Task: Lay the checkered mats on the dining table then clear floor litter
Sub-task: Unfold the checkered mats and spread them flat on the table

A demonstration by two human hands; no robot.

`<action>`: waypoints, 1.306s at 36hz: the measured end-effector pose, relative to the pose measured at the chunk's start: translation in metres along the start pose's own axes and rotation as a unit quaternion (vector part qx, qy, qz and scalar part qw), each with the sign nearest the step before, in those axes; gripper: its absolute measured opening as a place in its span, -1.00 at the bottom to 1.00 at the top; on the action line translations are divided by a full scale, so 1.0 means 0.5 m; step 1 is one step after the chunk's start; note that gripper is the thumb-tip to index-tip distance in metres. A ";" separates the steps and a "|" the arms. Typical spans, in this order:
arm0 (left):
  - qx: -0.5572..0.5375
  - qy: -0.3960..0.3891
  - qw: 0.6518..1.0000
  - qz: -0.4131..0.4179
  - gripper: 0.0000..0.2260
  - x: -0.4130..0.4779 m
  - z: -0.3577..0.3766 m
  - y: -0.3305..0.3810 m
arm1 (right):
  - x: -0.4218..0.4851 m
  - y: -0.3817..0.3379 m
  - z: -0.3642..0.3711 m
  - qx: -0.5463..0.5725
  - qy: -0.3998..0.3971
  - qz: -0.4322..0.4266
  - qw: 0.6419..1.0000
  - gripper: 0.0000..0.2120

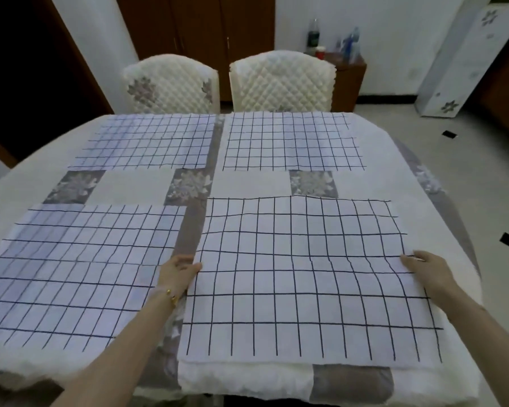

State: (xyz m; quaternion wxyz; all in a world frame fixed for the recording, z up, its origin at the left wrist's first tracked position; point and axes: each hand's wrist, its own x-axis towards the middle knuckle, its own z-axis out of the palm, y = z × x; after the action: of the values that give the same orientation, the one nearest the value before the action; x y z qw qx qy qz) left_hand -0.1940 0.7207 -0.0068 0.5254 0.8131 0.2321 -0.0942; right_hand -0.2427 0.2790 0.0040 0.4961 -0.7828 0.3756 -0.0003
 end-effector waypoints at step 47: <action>0.210 0.022 0.972 0.099 -0.77 -0.150 -0.028 -0.115 | -0.117 0.176 -0.073 -0.224 0.045 -0.083 0.970 -0.52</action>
State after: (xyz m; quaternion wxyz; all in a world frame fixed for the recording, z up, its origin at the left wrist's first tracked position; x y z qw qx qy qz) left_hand -0.2883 0.7319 -0.0178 0.3441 0.9263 0.1365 -0.0707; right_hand -0.3500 0.2653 -0.0243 0.2885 -0.9016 0.3223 0.0076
